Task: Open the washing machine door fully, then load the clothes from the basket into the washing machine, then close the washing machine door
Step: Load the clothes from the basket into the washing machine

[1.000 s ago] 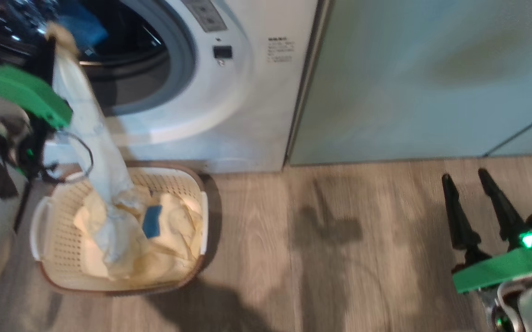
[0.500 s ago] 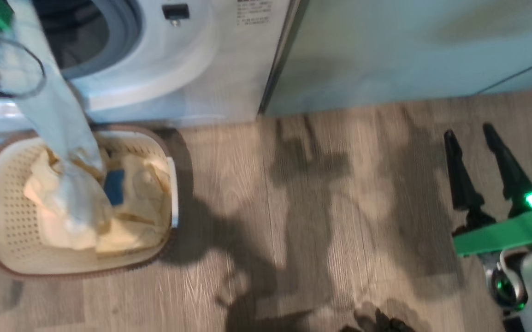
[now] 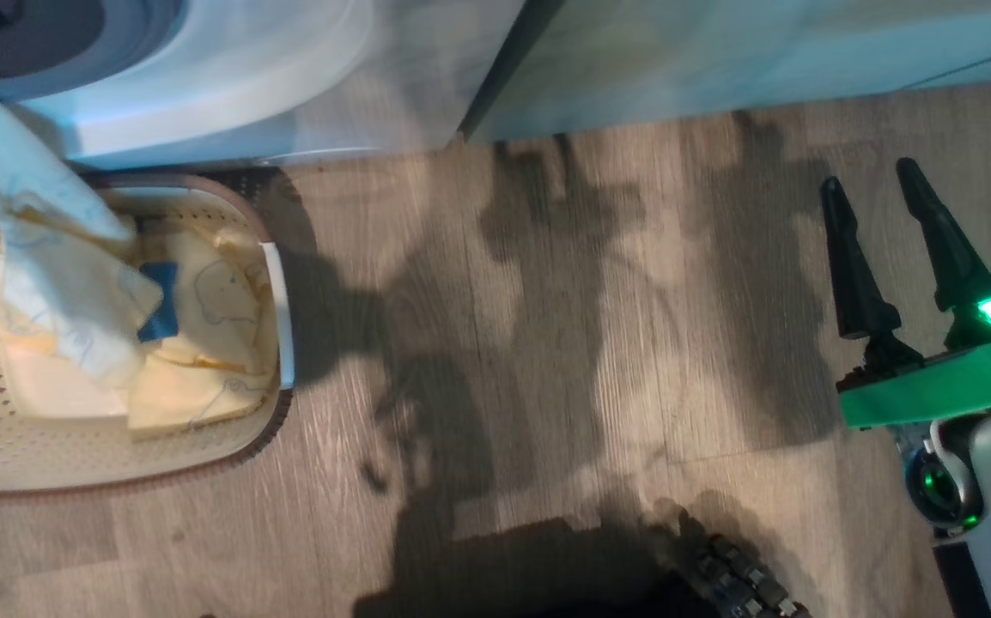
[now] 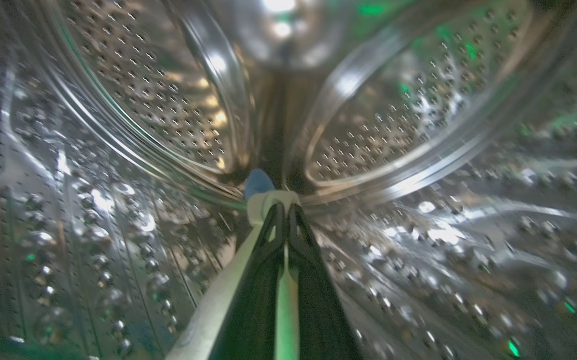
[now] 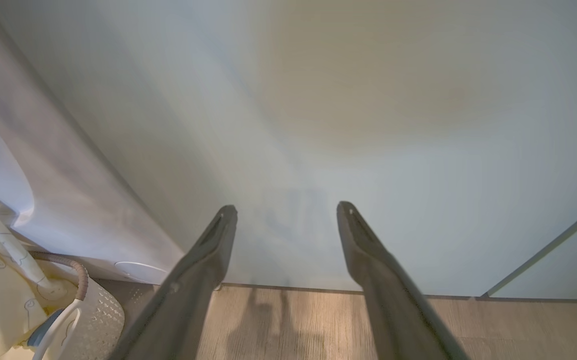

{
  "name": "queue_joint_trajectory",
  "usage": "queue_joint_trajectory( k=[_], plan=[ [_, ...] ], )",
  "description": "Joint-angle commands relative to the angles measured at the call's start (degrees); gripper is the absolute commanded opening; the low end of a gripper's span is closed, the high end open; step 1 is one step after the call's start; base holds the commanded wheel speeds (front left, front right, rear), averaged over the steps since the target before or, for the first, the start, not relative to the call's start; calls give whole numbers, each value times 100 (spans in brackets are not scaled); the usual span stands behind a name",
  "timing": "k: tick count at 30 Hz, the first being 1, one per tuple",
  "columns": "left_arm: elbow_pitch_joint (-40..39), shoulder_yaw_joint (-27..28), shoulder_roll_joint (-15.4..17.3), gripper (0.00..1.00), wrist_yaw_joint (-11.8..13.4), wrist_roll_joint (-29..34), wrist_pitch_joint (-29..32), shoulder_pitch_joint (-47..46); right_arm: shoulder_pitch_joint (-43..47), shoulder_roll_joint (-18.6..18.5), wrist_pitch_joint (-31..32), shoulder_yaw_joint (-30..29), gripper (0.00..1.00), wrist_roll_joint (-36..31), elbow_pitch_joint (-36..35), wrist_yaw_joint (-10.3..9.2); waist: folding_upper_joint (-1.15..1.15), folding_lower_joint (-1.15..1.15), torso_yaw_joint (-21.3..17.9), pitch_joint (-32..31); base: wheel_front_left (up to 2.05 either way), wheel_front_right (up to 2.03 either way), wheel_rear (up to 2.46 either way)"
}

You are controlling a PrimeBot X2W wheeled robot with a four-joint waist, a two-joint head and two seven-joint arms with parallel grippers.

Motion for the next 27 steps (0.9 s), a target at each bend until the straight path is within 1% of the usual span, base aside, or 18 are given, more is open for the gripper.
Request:
queue_joint_trajectory(
  k=[1,4,7,9,11,13,16,18,20,22,23,24,25,27],
  plan=[
    [-60,127,347,0,42,82,-198,-358,14,-26,-37,87,100,46,-166,1,0,-1,-52,81,0,0,0],
    [-64,189,337,0,35,170,-382,-538,-22,-30,-37,101,100,49,-170,1,0,-1,-86,163,0,0,0],
    [-160,267,352,0,29,246,-424,-641,-47,-31,-37,108,100,49,-176,1,0,-1,-105,220,0,0,0],
    [-471,498,406,0,60,371,-432,-722,-80,-26,-37,110,100,52,-180,1,0,-1,-123,282,0,0,0],
    [-851,821,426,0,115,522,-434,-689,-112,-9,-37,111,100,51,-186,1,0,-1,-143,332,0,0,0],
    [-1297,1184,410,0,115,724,-435,-582,-134,6,-37,108,100,48,-188,1,0,-1,-153,372,0,0,0],
    [-1772,1685,308,0,112,1053,-435,-278,-156,28,-37,101,100,42,-176,1,0,-1,-157,393,0,0,0],
    [-1892,1967,192,0,106,1211,-436,-60,-163,38,-37,95,100,39,-160,1,0,-1,-152,390,0,0,0],
    [-1895,2193,87,0,99,1356,-436,120,-171,46,-37,91,100,39,-145,1,0,-1,-145,382,0,0,0],
    [-1673,2286,-41,0,81,1419,-436,263,-161,53,-37,90,100,31,-134,1,0,-1,-131,348,0,0,0],
    [-1545,2279,-65,22,81,1503,-436,310,-152,53,-37,87,100,29,-128,1,0,-1,-121,322,0,0,0],
    [-1378,2285,-95,50,122,1571,-436,347,-140,50,-37,81,100,29,-123,1,0,-1,-109,292,0,0,0],
    [-1216,2293,-146,100,120,1584,-436,357,-128,46,-37,72,100,30,-120,1,0,-1,-100,264,0,0,0],
    [-890,2181,-218,100,80,1645,-436,380,-97,35,-37,51,100,27,-112,1,0,-1,-74,179,0,0,0]
  ],
)
